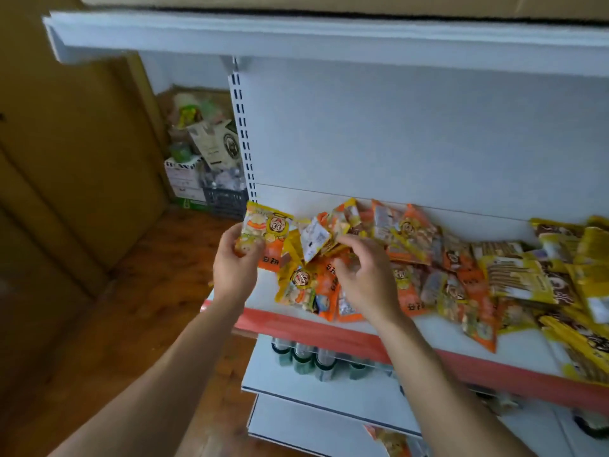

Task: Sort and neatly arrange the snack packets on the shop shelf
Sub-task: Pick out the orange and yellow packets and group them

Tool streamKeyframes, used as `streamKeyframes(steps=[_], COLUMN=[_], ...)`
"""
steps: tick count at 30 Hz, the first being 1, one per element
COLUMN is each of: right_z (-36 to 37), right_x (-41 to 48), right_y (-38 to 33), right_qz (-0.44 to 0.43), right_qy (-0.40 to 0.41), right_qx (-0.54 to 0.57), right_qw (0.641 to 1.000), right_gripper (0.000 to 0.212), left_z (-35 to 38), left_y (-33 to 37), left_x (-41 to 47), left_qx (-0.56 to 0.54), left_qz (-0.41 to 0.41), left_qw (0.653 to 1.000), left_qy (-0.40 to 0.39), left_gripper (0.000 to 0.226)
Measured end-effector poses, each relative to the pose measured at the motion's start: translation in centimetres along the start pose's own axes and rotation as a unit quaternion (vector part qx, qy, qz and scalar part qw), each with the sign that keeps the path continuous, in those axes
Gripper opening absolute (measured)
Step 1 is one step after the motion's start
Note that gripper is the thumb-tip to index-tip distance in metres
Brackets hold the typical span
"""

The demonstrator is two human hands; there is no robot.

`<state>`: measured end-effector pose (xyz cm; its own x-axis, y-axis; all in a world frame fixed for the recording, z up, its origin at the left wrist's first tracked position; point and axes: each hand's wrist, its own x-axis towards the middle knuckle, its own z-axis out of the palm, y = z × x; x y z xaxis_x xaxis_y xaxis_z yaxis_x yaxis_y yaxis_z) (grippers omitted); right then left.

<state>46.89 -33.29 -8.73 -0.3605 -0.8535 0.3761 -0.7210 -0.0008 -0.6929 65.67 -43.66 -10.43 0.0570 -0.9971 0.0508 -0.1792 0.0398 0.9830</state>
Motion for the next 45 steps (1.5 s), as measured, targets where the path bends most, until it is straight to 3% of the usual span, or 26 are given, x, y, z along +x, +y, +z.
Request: streamKeyframes(steps=[3, 7, 10, 13, 15, 20, 24, 27, 31, 34, 37, 39, 43, 45], right_z=[2.3, 4.6, 5.6, 6.2, 6.4, 6.8, 6.8, 6.6, 5.9, 5.0, 6.0, 7.2, 8.7, 9.2], right_x=[-0.6, -1.5, -2.6, -3.0, -3.2, -3.5, -3.7, -3.6, -1.5, 1.2, 2.4, 2.4, 3.3, 3.9], right_y=[-0.9, -0.6, 0.7, 1.4, 1.5, 1.6, 1.5, 1.2, -0.3, -1.5, -2.5, -3.1, -4.0, -4.4], right_qz=[-0.044, -0.036, -0.018, -0.019, -0.020, -0.022, -0.021, -0.014, 0.011, -0.050, -0.126, -0.139, -0.159, -0.158], right_qy=[-0.028, -0.118, -0.164, -0.141, -0.128, -0.094, -0.064, -0.025, 0.112, 0.177, 0.101, 0.041, 0.046, 0.004], right_qx=[-0.069, -0.156, -0.223, -0.241, -0.237, -0.215, -0.201, -0.166, -0.090, -0.109, -0.162, -0.172, -0.228, -0.267], right_qw=[0.996, 0.980, 0.961, 0.960, 0.963, 0.972, 0.977, 0.986, 0.990, 0.977, 0.974, 0.974, 0.959, 0.951], right_gripper=[0.038, 0.053, 0.061, 0.059, 0.058, 0.049, 0.034, 0.027, 0.032, 0.035, 0.025, 0.016, 0.015, 0.015], left_z=[-2.4, -3.6, -3.2, -2.5, -2.4, -1.4, 0.9, 1.7, 1.7, 1.6, 1.5, 1.4, 0.9, 0.7], left_y=[-2.1, -4.2, -5.2, -5.4, -5.5, -4.9, -4.3, -5.2, -5.9, -5.9, -5.7, -5.6, -5.0, -4.8], left_x=[1.4, 2.2, 2.6, 2.7, 2.6, 3.1, 3.6, 3.0, 3.2, 3.0, 2.7, 2.7, 2.6, 2.6], left_qx=[0.058, 0.145, 0.324, 0.414, 0.403, 0.370, 0.433, 0.487, 0.463, 0.426, 0.370, 0.332, 0.242, 0.215], left_qz=[-0.033, -0.032, 0.000, 0.035, 0.062, 0.220, 0.200, 0.214, 0.257, 0.255, 0.250, 0.265, 0.229, 0.181], left_qw=[0.997, 0.989, 0.946, 0.908, 0.910, 0.893, 0.849, 0.822, 0.829, 0.847, 0.874, 0.887, 0.932, 0.951], left_qy=[0.028, 0.007, -0.028, -0.051, -0.070, -0.134, -0.229, -0.204, -0.179, -0.190, -0.191, -0.178, -0.144, -0.131], left_gripper=[0.043, 0.049, 0.051, 0.053, 0.055, 0.058, 0.073, 0.072, 0.059, 0.052, 0.052, 0.041, 0.043, 0.051])
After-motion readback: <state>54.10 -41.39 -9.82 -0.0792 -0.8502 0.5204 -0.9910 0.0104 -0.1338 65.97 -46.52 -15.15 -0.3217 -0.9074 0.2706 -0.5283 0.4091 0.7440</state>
